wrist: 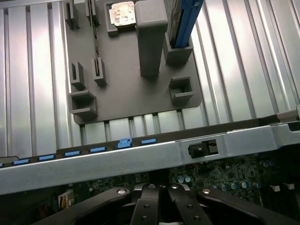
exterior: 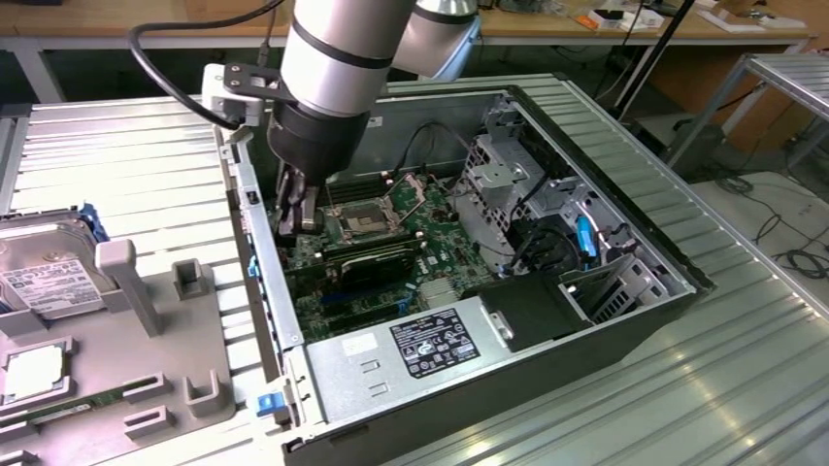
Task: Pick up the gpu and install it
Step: 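Press down on the gpu until it lock into place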
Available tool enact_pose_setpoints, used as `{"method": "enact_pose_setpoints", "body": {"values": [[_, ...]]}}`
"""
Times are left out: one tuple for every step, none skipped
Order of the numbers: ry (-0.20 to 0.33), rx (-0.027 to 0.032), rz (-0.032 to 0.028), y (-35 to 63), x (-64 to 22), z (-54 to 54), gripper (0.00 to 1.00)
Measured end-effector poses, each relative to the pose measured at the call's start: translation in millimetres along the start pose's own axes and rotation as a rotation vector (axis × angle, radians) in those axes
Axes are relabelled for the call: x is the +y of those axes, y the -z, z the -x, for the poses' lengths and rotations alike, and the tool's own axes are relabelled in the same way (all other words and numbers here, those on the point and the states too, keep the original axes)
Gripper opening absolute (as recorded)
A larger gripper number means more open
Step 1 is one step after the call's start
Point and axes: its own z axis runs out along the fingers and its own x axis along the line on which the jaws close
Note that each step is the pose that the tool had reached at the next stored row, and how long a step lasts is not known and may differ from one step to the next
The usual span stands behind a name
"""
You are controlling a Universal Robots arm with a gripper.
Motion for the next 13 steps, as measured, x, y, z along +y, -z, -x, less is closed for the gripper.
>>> {"method": "enact_pose_setpoints", "body": {"values": [[0.0, 0.0002, 0.0001, -0.1, -0.1, 0.0, 0.11], [0.0, 0.0001, 0.0, -0.2, -0.2, -0.2, 0.11], [0.0, 0.0002, 0.0003, -0.3, -0.4, -1.4, 0.11], [0.0, 0.0004, 0.0009, -0.2, -0.5, -2.2, 0.11], [0.0, 0.0006, 0.0012, -0.2, -0.6, -2.7, 0.11], [0.0, 0.0009, 0.0015, -0.2, -0.6, -3.2, 0.11], [0.0, 0.0013, 0.0017, -0.2, -0.7, -3.5, 0.11], [0.0, 0.0017, 0.0019, -0.2, -0.7, -3.9, 0.11], [0.0, 0.0021, 0.0021, -0.2, -0.8, -4.3, 0.11], [0.0, 0.0026, 0.0023, -0.2, -0.8, -4.5, 0.11], [-0.001, 0.003, 0.0023, -0.2, -0.9, -4.8, 0.11], [-0.001, 0.0035, 0.0023, -0.2, -0.9, -4.9, 0.11], [-0.001, 0.0039, 0.0024, -0.1, -1.0, -5.6, 0.11]]}}
